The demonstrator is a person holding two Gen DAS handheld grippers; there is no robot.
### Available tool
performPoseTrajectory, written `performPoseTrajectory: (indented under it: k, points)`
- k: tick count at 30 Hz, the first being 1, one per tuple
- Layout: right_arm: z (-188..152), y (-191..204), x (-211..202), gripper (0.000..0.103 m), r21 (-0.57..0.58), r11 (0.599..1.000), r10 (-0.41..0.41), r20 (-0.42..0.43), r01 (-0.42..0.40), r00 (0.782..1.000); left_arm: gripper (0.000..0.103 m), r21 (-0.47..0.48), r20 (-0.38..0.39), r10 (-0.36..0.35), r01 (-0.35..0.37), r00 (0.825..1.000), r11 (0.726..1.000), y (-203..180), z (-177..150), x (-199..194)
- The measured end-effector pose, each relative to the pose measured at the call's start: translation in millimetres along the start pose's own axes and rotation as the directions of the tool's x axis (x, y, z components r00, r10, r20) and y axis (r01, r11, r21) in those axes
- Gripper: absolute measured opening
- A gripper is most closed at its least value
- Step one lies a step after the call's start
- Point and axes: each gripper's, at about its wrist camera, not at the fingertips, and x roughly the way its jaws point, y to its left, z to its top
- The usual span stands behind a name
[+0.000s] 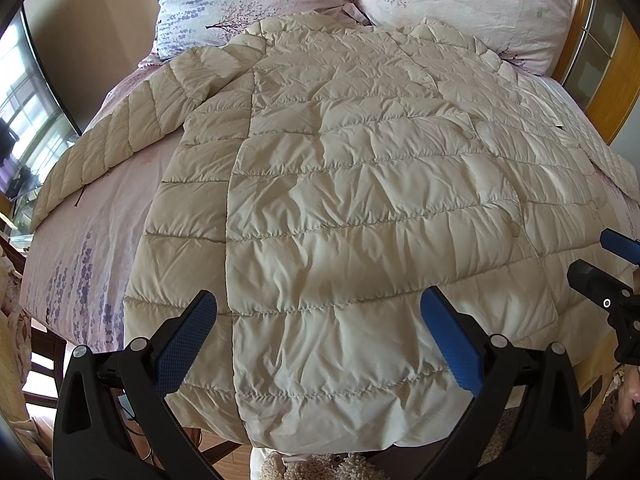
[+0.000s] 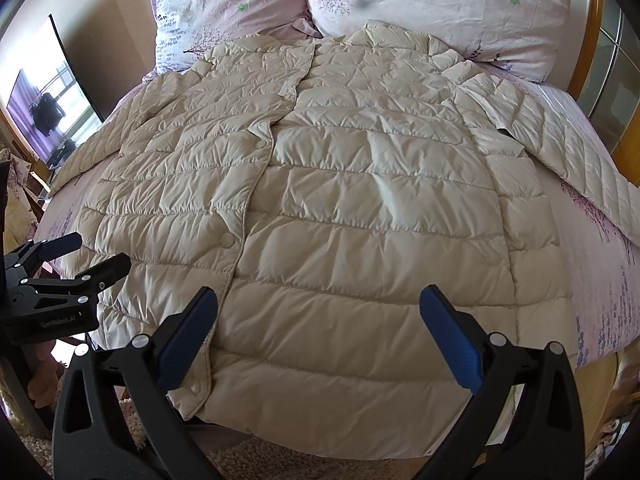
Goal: Fold large clothes
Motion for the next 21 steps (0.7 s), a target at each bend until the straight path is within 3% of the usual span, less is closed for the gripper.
performPoseTrajectory:
  k: [21]
  points:
    - [2.5, 2.4, -1.0, 0.101, 0.009, 1.000, 0.002, 0.008, -0.002, 1.000, 0.102, 0.001, 0.000, -0.003, 0.003, 1.000, 1.000, 4.8, -0.9, 6.0]
